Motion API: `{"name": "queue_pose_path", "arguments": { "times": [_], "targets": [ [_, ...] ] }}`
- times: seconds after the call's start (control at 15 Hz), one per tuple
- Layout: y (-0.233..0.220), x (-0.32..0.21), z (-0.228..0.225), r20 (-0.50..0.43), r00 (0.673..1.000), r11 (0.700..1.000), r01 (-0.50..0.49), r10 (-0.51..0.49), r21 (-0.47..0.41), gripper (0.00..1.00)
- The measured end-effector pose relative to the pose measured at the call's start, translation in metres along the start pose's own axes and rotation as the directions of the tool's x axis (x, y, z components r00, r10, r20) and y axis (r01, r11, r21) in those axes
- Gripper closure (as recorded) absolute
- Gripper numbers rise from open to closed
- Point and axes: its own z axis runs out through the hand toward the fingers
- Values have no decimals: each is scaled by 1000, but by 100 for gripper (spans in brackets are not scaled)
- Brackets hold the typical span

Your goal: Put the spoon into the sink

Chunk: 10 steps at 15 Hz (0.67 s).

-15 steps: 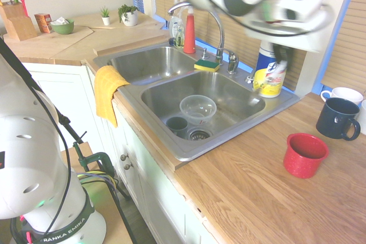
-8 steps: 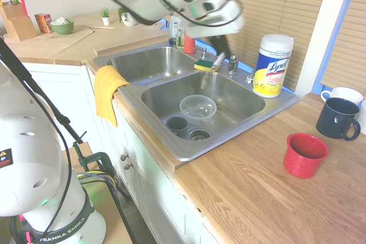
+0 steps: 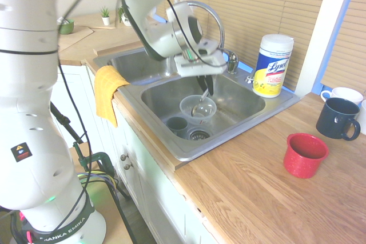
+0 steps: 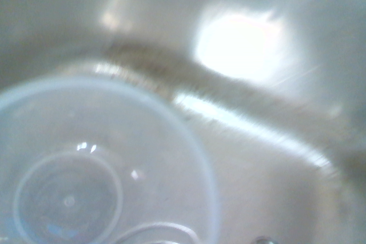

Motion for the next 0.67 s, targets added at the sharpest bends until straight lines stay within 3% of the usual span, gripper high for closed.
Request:
{"name": "queue_pose_path", "arguments": {
  "times": [0.33,0.53,0.6,0.67],
  "targets": [
    [12,1,34,168,983,994,-56,71,-97,100],
    [17,16,32,212,972,989,-72,99,-131,100],
    [18,18,32,218,971,987,-70,100,-141,0],
    [19,19,32,221,970,987,-66,99,-148,0]
  ]
}}
